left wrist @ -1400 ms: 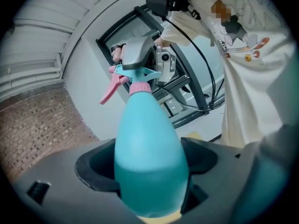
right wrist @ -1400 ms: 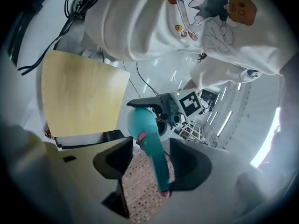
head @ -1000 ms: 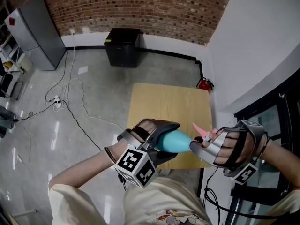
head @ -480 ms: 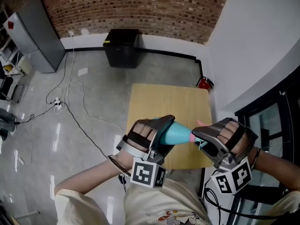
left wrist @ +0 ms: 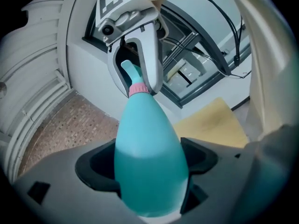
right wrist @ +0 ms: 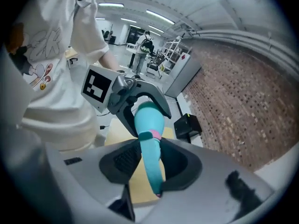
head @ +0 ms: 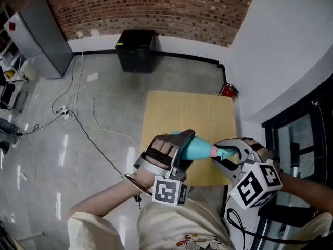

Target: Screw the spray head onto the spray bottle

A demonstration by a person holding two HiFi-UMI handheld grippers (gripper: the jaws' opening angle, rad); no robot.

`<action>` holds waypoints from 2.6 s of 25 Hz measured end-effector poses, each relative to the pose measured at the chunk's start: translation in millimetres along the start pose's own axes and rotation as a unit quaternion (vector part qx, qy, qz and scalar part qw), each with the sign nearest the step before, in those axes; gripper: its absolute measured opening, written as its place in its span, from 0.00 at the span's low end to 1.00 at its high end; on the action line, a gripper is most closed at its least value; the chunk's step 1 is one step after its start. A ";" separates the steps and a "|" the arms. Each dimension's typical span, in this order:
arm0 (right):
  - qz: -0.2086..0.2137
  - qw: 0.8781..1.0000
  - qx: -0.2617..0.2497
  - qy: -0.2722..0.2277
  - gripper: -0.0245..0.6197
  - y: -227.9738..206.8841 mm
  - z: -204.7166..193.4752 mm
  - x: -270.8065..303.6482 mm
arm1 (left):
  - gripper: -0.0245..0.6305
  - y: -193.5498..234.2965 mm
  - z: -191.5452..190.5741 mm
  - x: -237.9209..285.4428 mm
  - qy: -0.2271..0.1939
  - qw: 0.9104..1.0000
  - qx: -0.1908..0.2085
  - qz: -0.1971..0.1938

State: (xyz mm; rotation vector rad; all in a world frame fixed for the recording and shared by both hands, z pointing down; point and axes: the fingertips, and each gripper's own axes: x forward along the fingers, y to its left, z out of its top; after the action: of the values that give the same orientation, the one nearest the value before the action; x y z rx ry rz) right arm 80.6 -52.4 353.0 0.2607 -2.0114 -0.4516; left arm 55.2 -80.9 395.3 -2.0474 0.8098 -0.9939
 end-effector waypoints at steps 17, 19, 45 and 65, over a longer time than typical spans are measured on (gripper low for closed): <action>0.148 0.925 -0.095 0.336 0.24 54.2 -220.1 247.8 | 0.05 -96.5 -72.5 2.0 0.064 0.927 -0.362 -0.078; 0.166 0.914 -0.101 0.357 0.24 62.4 -223.6 260.2 | 0.05 -99.1 -74.5 -2.3 0.057 0.910 -0.401 -0.087; -0.082 0.991 0.102 -0.003 0.06 -32.9 -62.1 99.6 | 0.05 -28.3 -74.2 0.5 0.035 0.872 -0.488 -0.034; -0.210 0.817 0.513 -0.160 0.05 65.2 -119.8 97.9 | 0.05 -70.7 -45.2 12.0 0.038 0.832 -0.553 -0.009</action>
State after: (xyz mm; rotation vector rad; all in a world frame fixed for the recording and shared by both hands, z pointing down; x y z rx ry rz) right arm 142.3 -53.9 509.2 1.3899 -2.3556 0.4260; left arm 39.5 -65.7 477.2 -2.9564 1.6820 -0.6307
